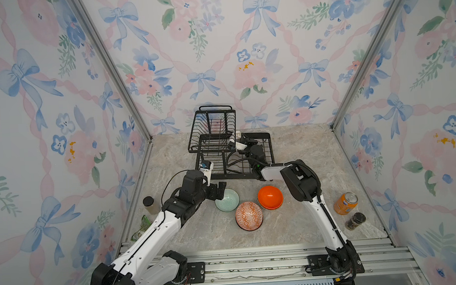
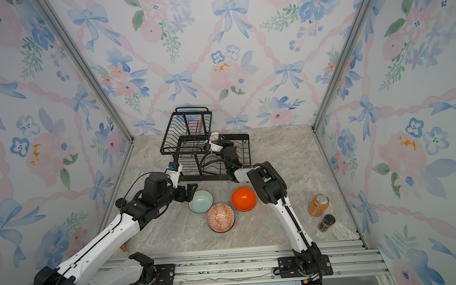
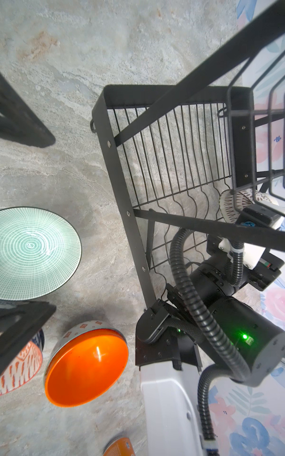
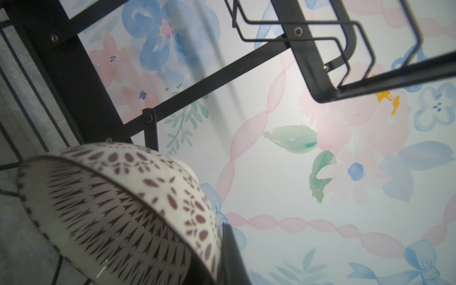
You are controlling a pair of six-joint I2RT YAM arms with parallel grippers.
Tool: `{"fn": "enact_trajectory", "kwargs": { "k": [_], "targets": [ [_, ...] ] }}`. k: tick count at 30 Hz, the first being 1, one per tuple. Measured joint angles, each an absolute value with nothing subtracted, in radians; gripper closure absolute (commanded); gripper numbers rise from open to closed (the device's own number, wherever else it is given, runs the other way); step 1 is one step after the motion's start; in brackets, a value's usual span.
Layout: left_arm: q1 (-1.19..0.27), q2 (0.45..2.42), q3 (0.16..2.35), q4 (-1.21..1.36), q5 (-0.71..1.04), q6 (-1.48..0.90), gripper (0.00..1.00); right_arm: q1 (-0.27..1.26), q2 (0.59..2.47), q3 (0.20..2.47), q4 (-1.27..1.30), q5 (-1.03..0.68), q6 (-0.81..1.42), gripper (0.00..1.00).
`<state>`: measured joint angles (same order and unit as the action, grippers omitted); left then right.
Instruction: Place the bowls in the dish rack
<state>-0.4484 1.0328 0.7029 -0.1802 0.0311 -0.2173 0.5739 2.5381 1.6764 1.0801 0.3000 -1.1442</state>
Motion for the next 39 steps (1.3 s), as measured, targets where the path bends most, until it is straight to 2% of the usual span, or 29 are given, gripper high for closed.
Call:
{"fn": "enact_trajectory", "kwargs": {
  "k": [18, 31, 34, 39],
  "targets": [
    [-0.448, 1.032, 0.702, -0.180, 0.031, -0.217, 0.02, 0.606, 2.512, 1.611, 1.065, 0.251, -1.143, 1.00],
    [-0.448, 1.030, 0.698, -0.178, 0.031, -0.217, 0.02, 0.610, 2.493, 1.610, 1.005, 0.297, -1.075, 1.00],
    [-0.448, 1.030, 0.695, -0.178, 0.031, -0.217, 0.02, 0.610, 2.490, 1.610, 0.995, 0.311, -1.055, 0.87],
    [-0.448, 1.030, 0.694, -0.176, 0.031, -0.217, 0.02, 0.609, 2.485, 1.610, 0.939, 0.347, -1.032, 0.79]
  ]
}}
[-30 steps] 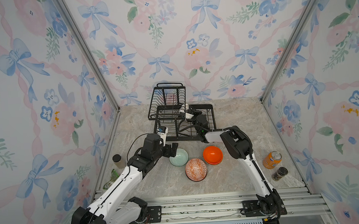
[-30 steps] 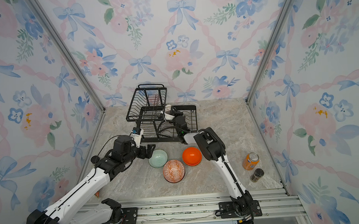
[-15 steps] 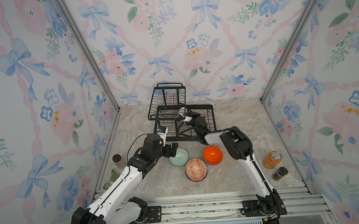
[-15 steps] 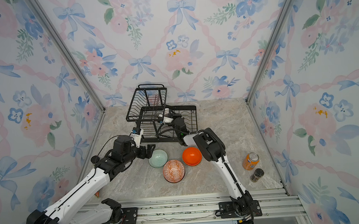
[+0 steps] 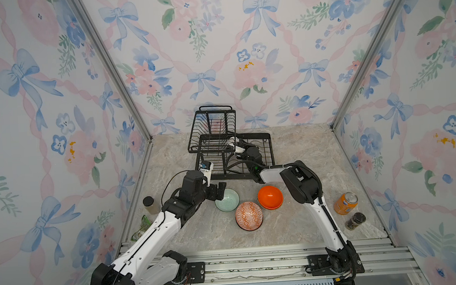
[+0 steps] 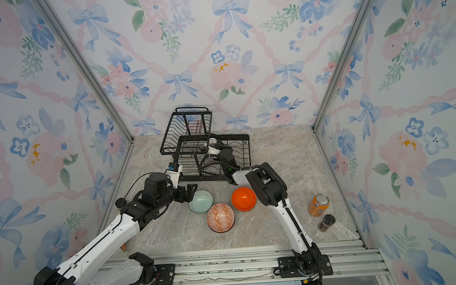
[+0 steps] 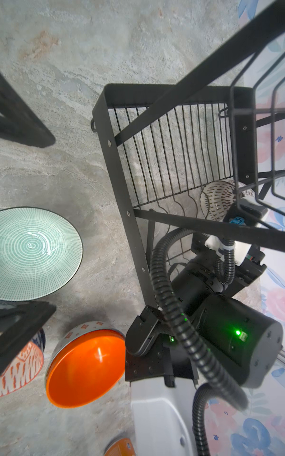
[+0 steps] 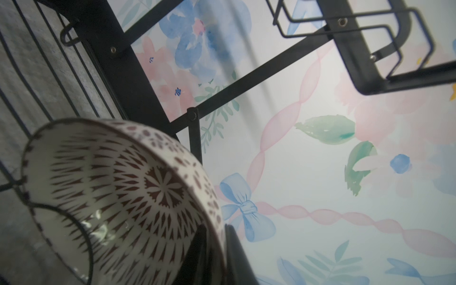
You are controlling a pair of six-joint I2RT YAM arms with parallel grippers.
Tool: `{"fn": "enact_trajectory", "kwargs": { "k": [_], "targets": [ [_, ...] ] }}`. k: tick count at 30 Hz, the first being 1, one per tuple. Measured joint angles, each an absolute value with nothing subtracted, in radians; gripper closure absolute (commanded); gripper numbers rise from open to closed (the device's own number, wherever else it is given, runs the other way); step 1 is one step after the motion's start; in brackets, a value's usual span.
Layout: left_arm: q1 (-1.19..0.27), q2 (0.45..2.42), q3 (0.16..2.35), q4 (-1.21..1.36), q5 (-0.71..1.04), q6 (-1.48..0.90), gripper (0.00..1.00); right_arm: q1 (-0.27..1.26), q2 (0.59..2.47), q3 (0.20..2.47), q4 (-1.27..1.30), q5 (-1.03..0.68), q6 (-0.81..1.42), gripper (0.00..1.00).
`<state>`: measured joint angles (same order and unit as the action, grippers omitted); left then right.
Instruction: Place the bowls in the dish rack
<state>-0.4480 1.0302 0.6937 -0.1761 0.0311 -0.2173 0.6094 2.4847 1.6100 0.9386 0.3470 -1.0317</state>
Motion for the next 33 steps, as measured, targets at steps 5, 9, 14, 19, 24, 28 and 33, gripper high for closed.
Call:
{"fn": "enact_trajectory", "kwargs": {
  "k": [5, 9, 14, 19, 24, 28, 33],
  "targets": [
    [-0.448, 1.028, 0.686, -0.170, 0.031, -0.218, 0.02, 0.609, 2.485, 1.625, 0.880, 0.365, -1.023, 0.68],
    [-0.448, 1.024, 0.679, -0.169, 0.031, -0.218, 0.02, 0.607, 2.485, 1.625, 0.861, 0.380, -1.021, 0.49],
    [-0.448, 1.019, 0.677, -0.167, 0.031, -0.218, 0.02, 0.603, 2.470, 1.613, 0.853, 0.392, -1.026, 0.10],
    [-0.448, 1.019, 0.677, -0.162, 0.031, -0.218, 0.02, 0.590, 2.392, 1.548, 0.821, 0.390, -0.995, 0.03],
    [-0.448, 1.019, 0.677, -0.162, 0.030, -0.218, 0.02, 0.576, 2.257, 1.448, 0.794, 0.367, -0.918, 0.03],
    [-0.448, 1.019, 0.677, -0.162, 0.027, -0.218, 0.02, 0.558, 2.141, 1.349, 0.767, 0.339, -0.854, 0.03],
    [-0.448, 1.020, 0.677, -0.162, 0.023, -0.218, 0.02, 0.536, 1.998, 1.238, 0.696, 0.316, -0.724, 0.03]
  ]
}}
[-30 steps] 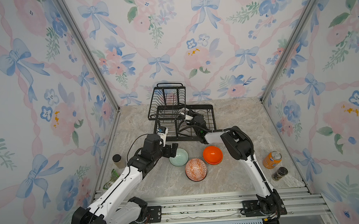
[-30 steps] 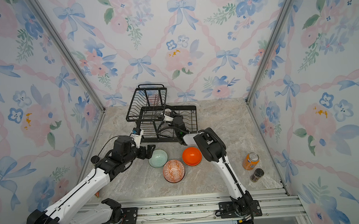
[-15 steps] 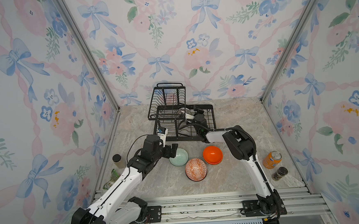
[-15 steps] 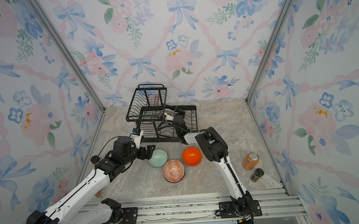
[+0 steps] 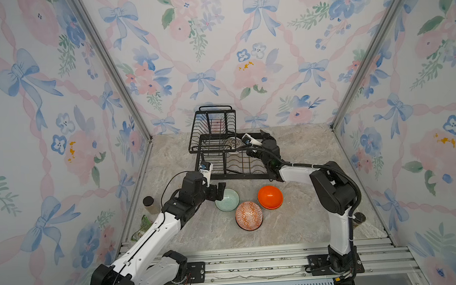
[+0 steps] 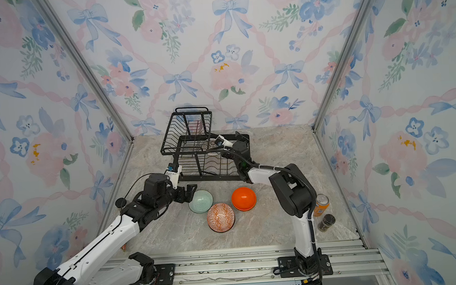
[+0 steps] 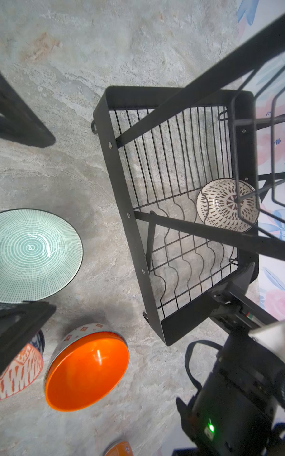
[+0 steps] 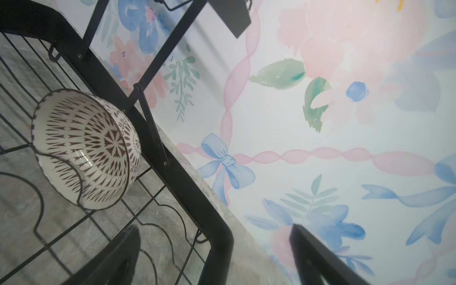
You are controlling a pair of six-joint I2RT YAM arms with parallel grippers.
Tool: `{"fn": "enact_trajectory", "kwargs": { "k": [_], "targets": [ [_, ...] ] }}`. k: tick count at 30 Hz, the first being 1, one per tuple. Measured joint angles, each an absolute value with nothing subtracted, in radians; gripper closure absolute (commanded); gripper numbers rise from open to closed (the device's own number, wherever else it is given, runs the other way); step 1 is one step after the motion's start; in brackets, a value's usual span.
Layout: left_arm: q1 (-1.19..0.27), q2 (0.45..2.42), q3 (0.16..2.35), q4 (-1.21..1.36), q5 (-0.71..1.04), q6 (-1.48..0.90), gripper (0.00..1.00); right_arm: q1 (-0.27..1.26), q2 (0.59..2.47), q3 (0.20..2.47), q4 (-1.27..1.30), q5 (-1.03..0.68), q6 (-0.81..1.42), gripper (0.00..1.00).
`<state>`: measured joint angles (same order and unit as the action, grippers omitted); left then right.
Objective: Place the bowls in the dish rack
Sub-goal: 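Open the right gripper and withdraw it from the rack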
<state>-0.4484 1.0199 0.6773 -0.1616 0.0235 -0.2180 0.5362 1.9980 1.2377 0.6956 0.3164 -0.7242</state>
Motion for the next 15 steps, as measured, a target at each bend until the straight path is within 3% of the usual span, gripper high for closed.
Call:
{"fn": "enact_trajectory", "kwargs": {
  "k": [7, 15],
  "targets": [
    [-0.463, 1.029, 0.699, -0.166, 0.010, -0.217, 0.02, 0.512, 1.756, 1.158, 0.453, 0.306, -0.505, 0.03],
    [-0.659, 1.177, 0.889, -0.219, -0.107, -0.165, 0.02, 0.441, 1.516, 1.237, -0.118, 0.210, -0.167, 0.03]
  ]
}}
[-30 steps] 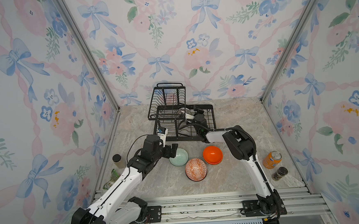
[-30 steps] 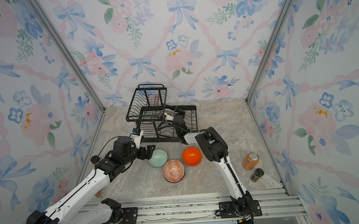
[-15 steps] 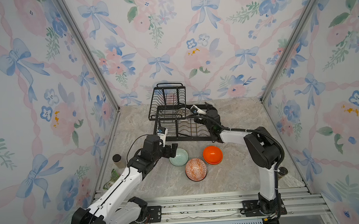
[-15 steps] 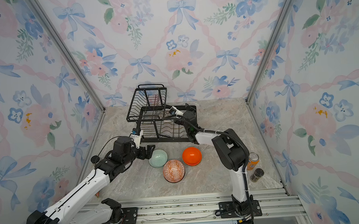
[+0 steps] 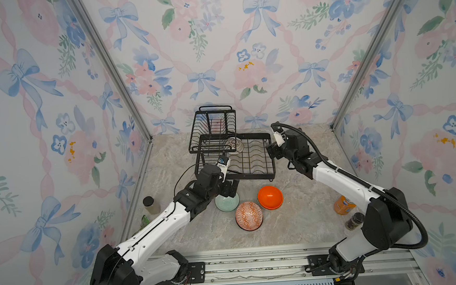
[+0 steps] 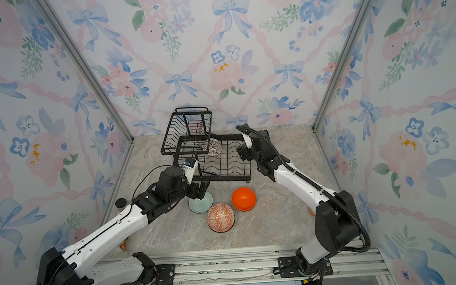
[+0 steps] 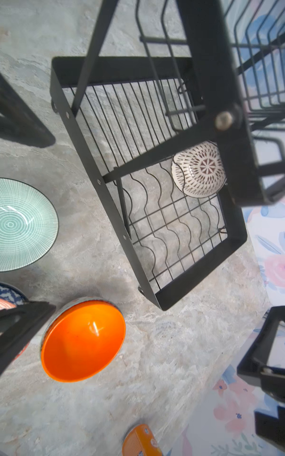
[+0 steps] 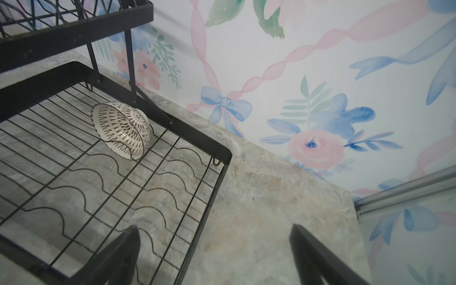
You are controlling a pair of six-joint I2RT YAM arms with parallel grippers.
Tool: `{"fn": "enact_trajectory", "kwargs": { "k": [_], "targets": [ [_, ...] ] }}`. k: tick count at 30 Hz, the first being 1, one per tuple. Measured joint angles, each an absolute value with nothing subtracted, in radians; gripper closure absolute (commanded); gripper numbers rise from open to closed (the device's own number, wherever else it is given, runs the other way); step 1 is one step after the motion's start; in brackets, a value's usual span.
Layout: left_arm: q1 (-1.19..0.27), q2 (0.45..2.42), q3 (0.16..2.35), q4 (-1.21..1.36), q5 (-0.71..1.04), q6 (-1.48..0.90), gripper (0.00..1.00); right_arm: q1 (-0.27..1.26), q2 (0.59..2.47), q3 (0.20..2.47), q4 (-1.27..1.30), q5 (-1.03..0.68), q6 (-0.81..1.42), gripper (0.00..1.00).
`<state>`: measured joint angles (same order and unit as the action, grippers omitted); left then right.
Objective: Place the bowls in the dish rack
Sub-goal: 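Open the right gripper and withdraw it from the rack, then move the left gripper over the orange bowl while the right arm holds back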
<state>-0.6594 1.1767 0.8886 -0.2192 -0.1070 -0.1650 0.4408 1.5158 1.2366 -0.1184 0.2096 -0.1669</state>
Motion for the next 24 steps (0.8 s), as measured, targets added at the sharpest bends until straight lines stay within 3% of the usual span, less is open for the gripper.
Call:
{"fn": "enact_trajectory", "kwargs": {
  "k": [12, 24],
  "targets": [
    [-0.698, 1.378, 0.960, -0.243, 0.013, -0.161, 0.02, 0.368, 1.306, 1.200, -0.721, 0.033, 0.098, 0.03],
    [-0.794, 1.570, 1.049, -0.224, 0.095, -0.191, 0.04, 0.368, 1.287, 1.121, -0.805, -0.001, 0.128, 0.03]
  ]
}}
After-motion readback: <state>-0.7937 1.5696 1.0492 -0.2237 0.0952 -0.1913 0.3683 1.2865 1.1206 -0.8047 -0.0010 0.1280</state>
